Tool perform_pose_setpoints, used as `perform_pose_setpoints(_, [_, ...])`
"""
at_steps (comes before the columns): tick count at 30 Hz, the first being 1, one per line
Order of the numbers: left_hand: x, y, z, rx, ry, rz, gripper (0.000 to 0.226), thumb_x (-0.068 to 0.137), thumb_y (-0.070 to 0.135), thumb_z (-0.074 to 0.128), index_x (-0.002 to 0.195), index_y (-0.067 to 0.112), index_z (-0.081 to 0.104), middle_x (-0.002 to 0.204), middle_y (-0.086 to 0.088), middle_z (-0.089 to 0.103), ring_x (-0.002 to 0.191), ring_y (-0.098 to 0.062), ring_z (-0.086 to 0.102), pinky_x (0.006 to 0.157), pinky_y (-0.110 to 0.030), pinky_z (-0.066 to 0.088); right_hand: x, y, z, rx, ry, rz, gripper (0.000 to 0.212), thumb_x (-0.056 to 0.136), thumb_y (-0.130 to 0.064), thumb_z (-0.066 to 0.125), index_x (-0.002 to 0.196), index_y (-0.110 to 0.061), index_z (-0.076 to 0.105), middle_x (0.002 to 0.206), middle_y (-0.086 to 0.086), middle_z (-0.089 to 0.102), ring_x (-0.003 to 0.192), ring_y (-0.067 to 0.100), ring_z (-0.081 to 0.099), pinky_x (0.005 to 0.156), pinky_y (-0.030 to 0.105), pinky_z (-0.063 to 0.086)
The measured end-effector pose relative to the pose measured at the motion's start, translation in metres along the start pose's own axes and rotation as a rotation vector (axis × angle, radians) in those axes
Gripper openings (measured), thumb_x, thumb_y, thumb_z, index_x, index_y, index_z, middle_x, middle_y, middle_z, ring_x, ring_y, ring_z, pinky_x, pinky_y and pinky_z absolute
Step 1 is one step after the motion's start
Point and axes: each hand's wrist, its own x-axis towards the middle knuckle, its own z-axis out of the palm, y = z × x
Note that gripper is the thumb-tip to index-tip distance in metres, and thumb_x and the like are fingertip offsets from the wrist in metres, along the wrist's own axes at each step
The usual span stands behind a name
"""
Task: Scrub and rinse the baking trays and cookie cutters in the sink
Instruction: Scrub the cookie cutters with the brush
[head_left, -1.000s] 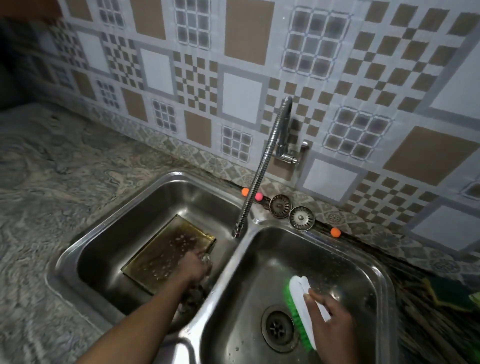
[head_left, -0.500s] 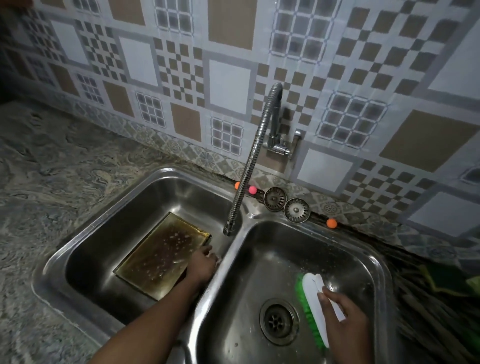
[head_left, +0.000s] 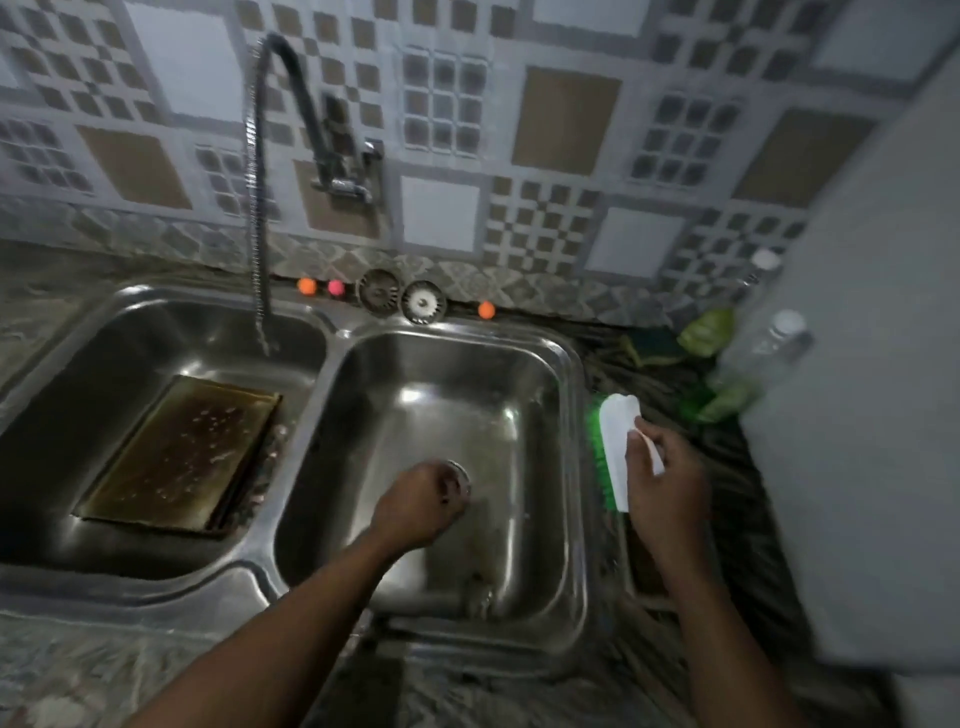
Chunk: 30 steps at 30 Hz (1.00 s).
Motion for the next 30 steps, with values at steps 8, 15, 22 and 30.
perform_pose_setpoints(8, [-0.014, 0.004, 0.106, 0.338, -0.454, 0.019, 0.05, 0.074, 0.049, 0.064, 0.12, 0.033, 0.052, 0.12, -0.002, 0.056, 0.102, -0.023, 0.063, 0.083, -0.035, 0.053, -0.033, 0.068, -0.052, -0.174, -0.018, 0.148, 0.026, 0.095, -0.023, 0.058, 0.117, -0.013, 0.066, 0.12, 0.006, 0.066, 0.106, 0.013, 0.057, 0.086, 0.026, 0.044])
perform_pose_setpoints(15, [0.007, 0.0, 0.114, 0.452, -0.558, 0.045, 0.035, 0.084, 0.038, 0.06, 0.118, 0.03, 0.06, 0.12, -0.001, 0.063, 0.106, -0.024, 0.064, 0.081, -0.033, 0.05, -0.034, 0.09, -0.038, -0.25, -0.073, 0.246, 0.03, 0.095, -0.029, 0.056, 0.122, -0.016, 0.064, 0.125, 0.006, 0.064, 0.114, 0.022, 0.059, 0.087, 0.026, 0.044])
perform_pose_setpoints(22, [0.018, -0.006, 0.114, 0.364, -0.542, -0.002, 0.036, 0.073, 0.05, 0.056, 0.103, 0.03, 0.061, 0.11, 0.0, 0.059, 0.097, -0.024, 0.065, 0.077, -0.031, 0.049, -0.029, 0.091, -0.028, -0.288, -0.146, 0.18, 0.028, 0.095, -0.03, 0.057, 0.118, -0.018, 0.066, 0.118, -0.001, 0.068, 0.107, 0.016, 0.062, 0.084, 0.022, 0.044])
perform_pose_setpoints(30, [0.029, -0.012, 0.099, -0.127, -0.313, -0.124, 0.036, 0.064, 0.039, 0.055, 0.084, 0.015, 0.072, 0.086, -0.004, 0.074, 0.081, -0.02, 0.068, 0.07, -0.028, 0.052, -0.028, 0.088, -0.026, -0.275, -0.168, 0.177, 0.029, 0.094, -0.029, 0.057, 0.12, -0.017, 0.065, 0.119, 0.004, 0.067, 0.106, 0.017, 0.061, 0.084, 0.023, 0.043])
